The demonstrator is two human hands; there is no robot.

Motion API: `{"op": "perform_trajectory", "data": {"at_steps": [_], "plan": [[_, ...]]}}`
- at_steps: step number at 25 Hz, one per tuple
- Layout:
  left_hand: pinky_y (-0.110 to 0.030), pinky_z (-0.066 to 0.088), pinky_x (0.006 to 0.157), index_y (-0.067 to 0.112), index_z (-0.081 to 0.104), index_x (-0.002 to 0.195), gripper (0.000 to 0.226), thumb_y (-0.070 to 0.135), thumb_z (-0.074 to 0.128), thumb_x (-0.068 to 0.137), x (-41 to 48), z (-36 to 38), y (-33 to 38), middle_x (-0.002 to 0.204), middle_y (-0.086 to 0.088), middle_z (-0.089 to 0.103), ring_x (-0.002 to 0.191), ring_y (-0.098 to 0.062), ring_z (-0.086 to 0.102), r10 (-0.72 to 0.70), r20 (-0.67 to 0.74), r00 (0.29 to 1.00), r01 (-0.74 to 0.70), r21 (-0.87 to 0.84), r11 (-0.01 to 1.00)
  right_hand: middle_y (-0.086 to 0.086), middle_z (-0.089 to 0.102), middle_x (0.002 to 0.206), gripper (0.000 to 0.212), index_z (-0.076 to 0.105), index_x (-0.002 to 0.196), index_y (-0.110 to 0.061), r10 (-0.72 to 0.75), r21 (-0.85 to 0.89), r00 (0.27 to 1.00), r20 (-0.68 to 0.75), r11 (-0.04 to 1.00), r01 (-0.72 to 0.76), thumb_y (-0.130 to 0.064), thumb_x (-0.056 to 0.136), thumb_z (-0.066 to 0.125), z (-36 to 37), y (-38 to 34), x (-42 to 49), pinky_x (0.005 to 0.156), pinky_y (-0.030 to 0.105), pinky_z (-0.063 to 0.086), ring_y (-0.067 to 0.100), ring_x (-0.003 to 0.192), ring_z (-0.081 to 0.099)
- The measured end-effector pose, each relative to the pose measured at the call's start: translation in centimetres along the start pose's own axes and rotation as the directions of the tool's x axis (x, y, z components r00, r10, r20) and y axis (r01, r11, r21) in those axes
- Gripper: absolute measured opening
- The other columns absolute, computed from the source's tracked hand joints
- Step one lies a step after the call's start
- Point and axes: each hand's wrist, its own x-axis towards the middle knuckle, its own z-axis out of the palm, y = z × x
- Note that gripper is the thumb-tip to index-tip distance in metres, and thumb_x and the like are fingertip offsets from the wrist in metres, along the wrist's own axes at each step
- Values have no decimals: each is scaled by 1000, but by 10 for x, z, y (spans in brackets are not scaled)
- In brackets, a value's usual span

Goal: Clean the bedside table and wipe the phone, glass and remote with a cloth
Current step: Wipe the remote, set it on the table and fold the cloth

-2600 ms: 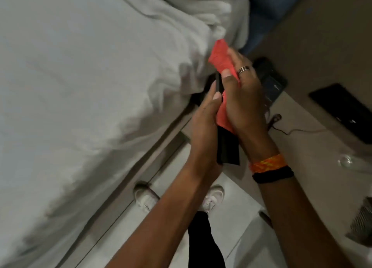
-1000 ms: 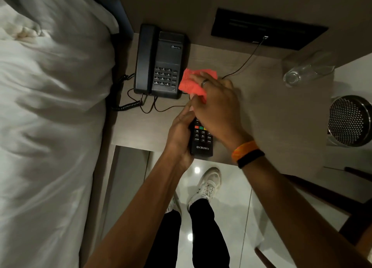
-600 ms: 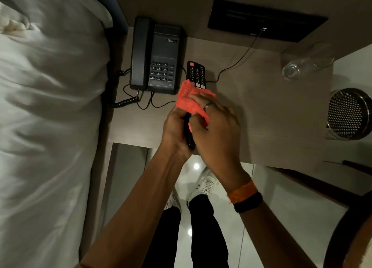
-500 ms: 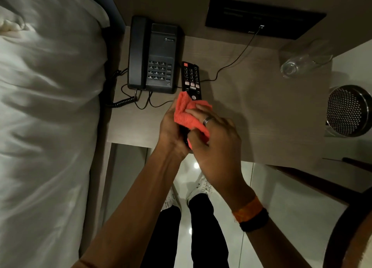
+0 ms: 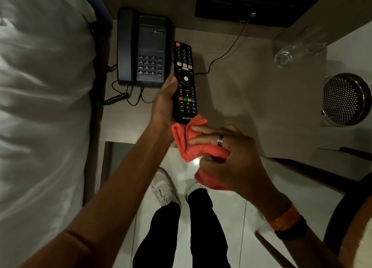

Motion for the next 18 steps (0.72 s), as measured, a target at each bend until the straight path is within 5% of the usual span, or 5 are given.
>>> {"op": "perform_trajectory", "data": {"at_steps": [4,8,11,14,18], "plan": [[-33,57,82,15,48,148,41,20,40,108,8,-13,22,141,-18,60,103,-23,64,131,-70,989,-119,150,981,-15,74,124,35,82,100,-30,-198,-246,979,50,948,204,-20,77,58,16,37,21,94,12,42,14,105,58],[-31,63,70,25,62,130,28,27,50,105,2,-24,18,118,-5,73,91,-16,75,137,-113,984,-105,249,963,-16,53,152,50,68,132,-31,26,-387,913,407,910,146,-7,88,60,60,78,39,120,39,26,13,146,39],[-37,63,72,10,64,131,31,21,55,103,4,-22,-15,112,-13,73,89,-24,73,87,-207,974,-18,314,949,6,71,131,34,71,125,-11,255,45,955,152,963,-264,-2,94,62,66,90,43,103,25,50,20,125,64],[-47,58,86,-1,66,125,30,13,55,102,13,7,-64,108,-24,72,88,-32,69,37,-205,978,33,330,943,-9,79,104,17,75,113,-20,503,605,853,-140,725,-329,-16,100,64,31,98,51,79,14,59,5,98,73],[-39,60,80,3,74,112,23,14,57,102,45,73,-113,94,-15,76,83,-27,71,53,-131,990,2,383,924,4,78,114,28,71,126,-12,622,619,748,-229,687,-382,-23,103,59,-23,123,75,91,38,62,17,104,75]]}}
